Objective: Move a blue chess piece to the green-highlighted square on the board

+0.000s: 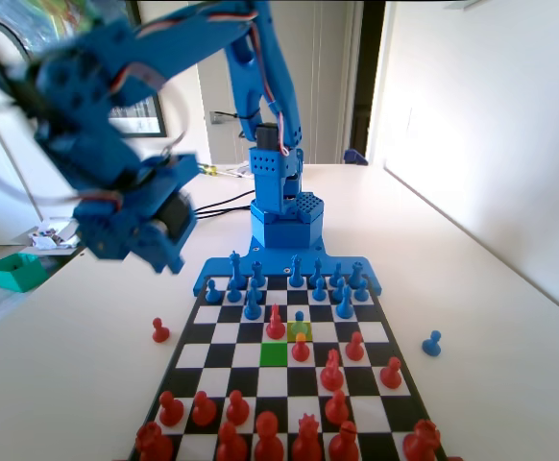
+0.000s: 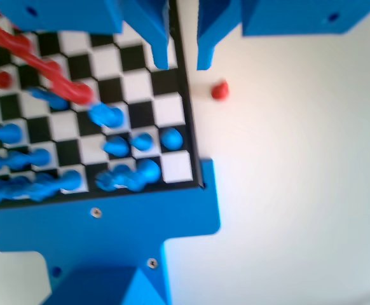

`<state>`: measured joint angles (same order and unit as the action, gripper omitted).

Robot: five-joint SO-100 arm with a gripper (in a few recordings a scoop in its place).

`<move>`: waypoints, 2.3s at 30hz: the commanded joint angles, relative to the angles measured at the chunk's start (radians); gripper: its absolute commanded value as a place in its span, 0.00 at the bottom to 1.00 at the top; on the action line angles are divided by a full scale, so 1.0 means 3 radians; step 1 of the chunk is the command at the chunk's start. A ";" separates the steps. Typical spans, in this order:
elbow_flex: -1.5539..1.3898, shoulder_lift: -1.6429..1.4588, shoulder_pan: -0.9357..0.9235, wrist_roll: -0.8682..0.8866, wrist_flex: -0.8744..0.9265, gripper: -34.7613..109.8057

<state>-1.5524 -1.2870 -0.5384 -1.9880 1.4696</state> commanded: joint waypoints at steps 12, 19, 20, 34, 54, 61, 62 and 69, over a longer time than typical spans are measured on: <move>-0.0435 -0.1069 0.1386 0.1432 -0.0404 0.29; -0.0823 -0.1053 0.1703 0.1698 -0.0747 0.29; -0.0885 -0.1048 0.1728 0.1713 -0.0803 0.29; -0.1498 -0.0854 0.1907 0.1744 -0.1386 0.29; -0.1662 -0.0562 0.1948 0.1600 -0.1703 0.28; -0.1646 -0.0496 0.1938 0.1570 -0.1713 0.29; -0.1646 -0.0491 0.1933 0.1565 -0.1713 0.30; -0.1600 -0.0440 0.1928 0.1549 -0.1744 0.30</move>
<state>-2.0509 -1.3959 0.0322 -1.5110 0.9465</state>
